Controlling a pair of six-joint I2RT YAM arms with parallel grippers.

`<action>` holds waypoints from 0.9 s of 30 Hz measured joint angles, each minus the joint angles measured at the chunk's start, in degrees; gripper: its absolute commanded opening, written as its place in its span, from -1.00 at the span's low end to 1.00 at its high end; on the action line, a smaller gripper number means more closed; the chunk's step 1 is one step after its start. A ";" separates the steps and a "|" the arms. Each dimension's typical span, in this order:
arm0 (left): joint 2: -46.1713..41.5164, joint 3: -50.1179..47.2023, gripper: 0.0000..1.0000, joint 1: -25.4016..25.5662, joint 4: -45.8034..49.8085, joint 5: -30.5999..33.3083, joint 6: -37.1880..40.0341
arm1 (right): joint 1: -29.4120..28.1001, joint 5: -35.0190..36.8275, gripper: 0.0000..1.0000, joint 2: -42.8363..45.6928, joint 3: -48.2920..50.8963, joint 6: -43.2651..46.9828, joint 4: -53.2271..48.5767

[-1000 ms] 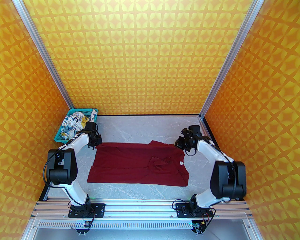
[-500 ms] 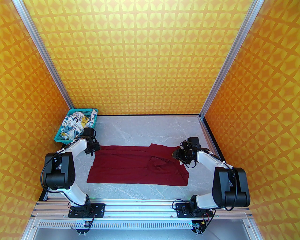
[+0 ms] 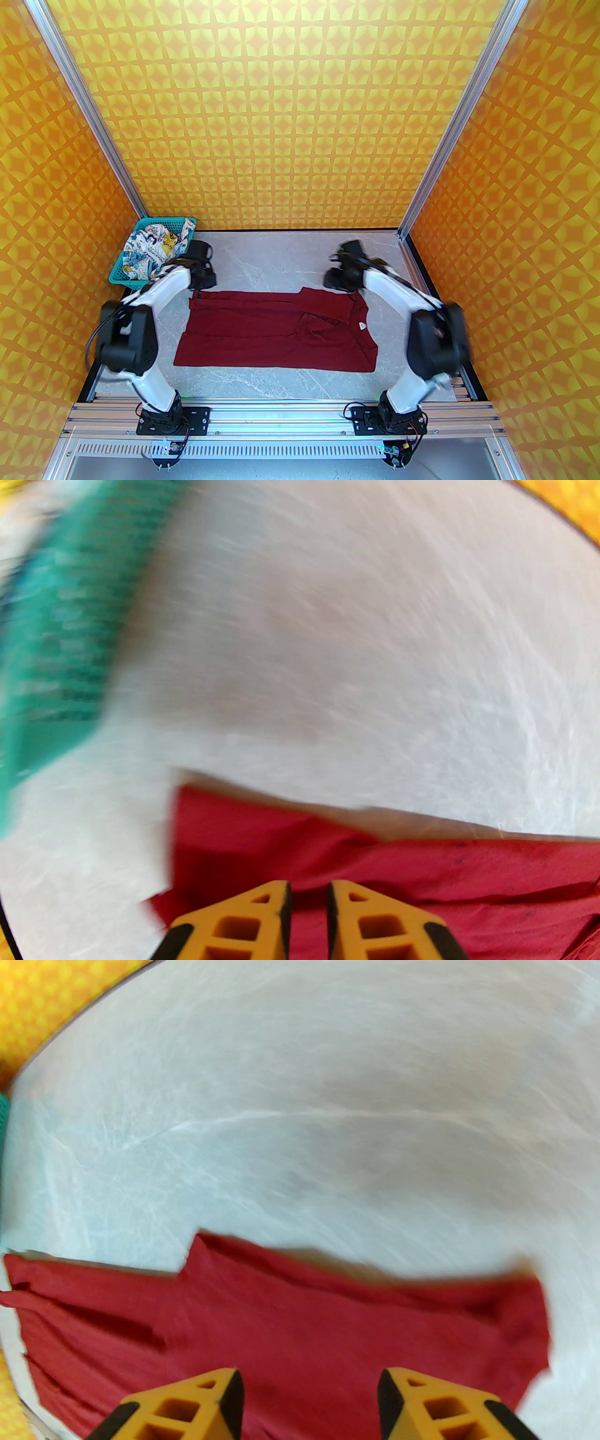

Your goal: Fold and stack the mixed laundry pile

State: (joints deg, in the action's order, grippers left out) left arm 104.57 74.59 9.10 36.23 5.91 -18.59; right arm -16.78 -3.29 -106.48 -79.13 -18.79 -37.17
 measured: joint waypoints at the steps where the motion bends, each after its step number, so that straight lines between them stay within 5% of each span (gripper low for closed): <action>1: 1.27 -0.04 -0.67 0.00 0.07 -0.37 0.00 | -1.36 0.81 0.05 -2.71 -2.14 0.04 -0.81; 14: 2.05 -7.80 -0.66 -0.11 -1.33 -0.98 -1.03 | -7.48 7.17 -0.06 -18.21 -17.81 0.17 -8.13; 27: 0.79 -9.97 -0.66 -0.11 -3.58 -0.98 -2.01 | -7.52 9.18 -0.76 -22.58 -22.29 1.01 -11.23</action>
State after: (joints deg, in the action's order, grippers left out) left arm 105.36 64.62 8.99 32.64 4.93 -20.60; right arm -24.29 5.89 -129.05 -101.43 -17.78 -48.40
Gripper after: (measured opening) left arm 0.170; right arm 0.186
